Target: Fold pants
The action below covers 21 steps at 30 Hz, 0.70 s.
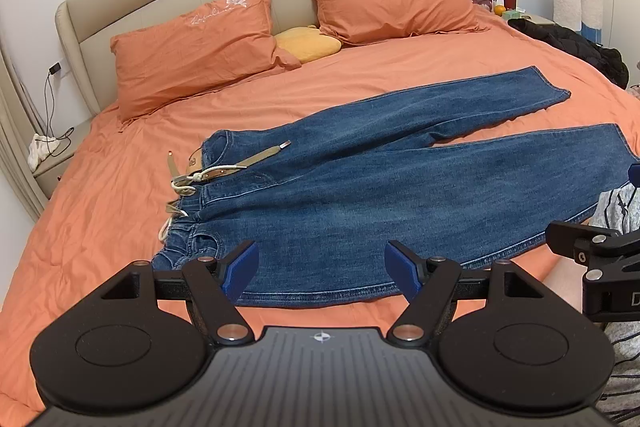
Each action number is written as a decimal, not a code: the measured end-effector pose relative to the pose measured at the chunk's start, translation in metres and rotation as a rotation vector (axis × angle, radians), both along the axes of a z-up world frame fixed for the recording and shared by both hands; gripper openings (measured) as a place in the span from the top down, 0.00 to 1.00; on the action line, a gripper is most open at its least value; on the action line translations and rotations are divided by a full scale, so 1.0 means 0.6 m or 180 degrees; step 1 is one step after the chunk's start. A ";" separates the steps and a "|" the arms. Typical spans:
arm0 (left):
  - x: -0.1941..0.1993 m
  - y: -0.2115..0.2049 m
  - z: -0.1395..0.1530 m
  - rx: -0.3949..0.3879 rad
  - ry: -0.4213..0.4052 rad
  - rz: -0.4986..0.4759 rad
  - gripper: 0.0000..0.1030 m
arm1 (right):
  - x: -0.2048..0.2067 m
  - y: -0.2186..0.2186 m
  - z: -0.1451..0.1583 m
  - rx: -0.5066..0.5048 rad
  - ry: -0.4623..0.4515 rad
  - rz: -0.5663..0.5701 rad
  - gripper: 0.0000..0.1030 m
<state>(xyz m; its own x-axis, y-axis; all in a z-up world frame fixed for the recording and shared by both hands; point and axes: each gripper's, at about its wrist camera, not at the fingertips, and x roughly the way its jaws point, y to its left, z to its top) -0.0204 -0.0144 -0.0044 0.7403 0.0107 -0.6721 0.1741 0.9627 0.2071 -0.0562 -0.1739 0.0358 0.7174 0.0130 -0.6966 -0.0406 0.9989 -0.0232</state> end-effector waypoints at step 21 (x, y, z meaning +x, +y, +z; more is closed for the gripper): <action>-0.005 -0.001 -0.001 -0.0010 0.0003 -0.0002 0.18 | -0.004 -0.004 -0.005 0.0005 0.0026 -0.0021 0.05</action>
<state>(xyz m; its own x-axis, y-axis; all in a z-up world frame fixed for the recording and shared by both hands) -0.0233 -0.0151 -0.0053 0.7397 0.0081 -0.6728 0.1750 0.9632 0.2040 -0.0586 -0.1762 0.0330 0.7116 0.0093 -0.7025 -0.0342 0.9992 -0.0214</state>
